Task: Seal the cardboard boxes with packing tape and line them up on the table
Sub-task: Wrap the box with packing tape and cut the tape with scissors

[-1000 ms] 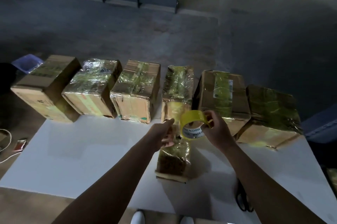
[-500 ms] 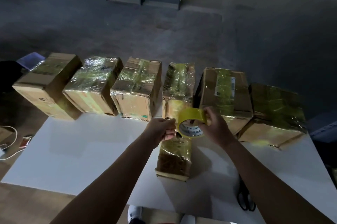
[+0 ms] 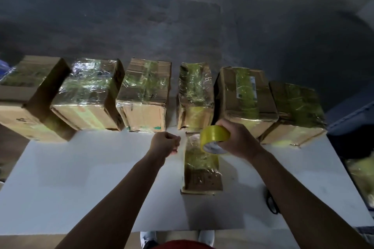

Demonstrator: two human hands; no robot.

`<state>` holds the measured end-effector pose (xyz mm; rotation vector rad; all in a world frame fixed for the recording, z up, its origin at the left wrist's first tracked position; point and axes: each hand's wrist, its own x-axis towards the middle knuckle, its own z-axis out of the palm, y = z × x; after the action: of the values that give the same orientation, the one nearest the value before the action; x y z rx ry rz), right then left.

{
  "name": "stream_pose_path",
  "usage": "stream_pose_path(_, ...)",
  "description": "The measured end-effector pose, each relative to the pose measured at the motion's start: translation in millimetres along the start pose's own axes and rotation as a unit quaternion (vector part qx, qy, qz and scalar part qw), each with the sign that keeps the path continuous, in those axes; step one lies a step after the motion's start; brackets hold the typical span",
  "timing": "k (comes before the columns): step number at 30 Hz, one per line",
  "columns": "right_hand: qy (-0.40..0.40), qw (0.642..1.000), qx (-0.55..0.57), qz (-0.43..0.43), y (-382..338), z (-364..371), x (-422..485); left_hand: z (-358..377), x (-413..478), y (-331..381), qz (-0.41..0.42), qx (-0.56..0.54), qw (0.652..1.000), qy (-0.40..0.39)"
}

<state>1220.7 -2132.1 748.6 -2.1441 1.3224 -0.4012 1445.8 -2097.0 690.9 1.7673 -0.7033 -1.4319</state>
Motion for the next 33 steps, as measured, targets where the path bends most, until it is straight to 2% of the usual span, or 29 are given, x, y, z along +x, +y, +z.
stream_pose_path(3,0.006,0.998,-0.053,0.019,-3.2,-2.6,-0.4,-8.8,7.0,0.9,0.015,0.007,1.000,-0.008)
stream_pose_path(9,0.019,0.986,-0.147,-0.070,-15.8,15.4,5.3,-8.4,16.5,-23.8,-0.025,-0.029,0.999,-0.009)
stream_pose_path(12,0.026,0.979,-0.184,-0.081,-15.4,22.5,9.2,-8.4,20.8,-32.6,-0.033,-0.031,0.998,-0.032)
stream_pose_path(16,0.042,0.971,-0.220,-0.089,-14.7,28.5,11.8,-2.6,28.4,-37.7,-0.019,-0.002,0.999,-0.026)
stream_pose_path(20,0.052,0.980,-0.179,-0.073,-14.6,28.5,7.0,10.8,33.0,-47.8,-0.038,-0.012,0.998,-0.040)
stream_pose_path(23,0.061,0.988,-0.124,-0.066,-14.6,28.5,3.3,21.6,32.8,-55.5,-0.068,-0.071,0.993,-0.065)
stream_pose_path(28,0.061,0.991,-0.101,-0.067,-10.0,37.8,3.0,29.3,35.9,-66.2,-0.165,-0.190,0.962,-0.105)
stream_pose_path(33,0.077,0.990,-0.091,-0.071,-9.9,41.1,5.4,32.0,45.1,-61.3,-0.243,-0.222,0.935,-0.133)
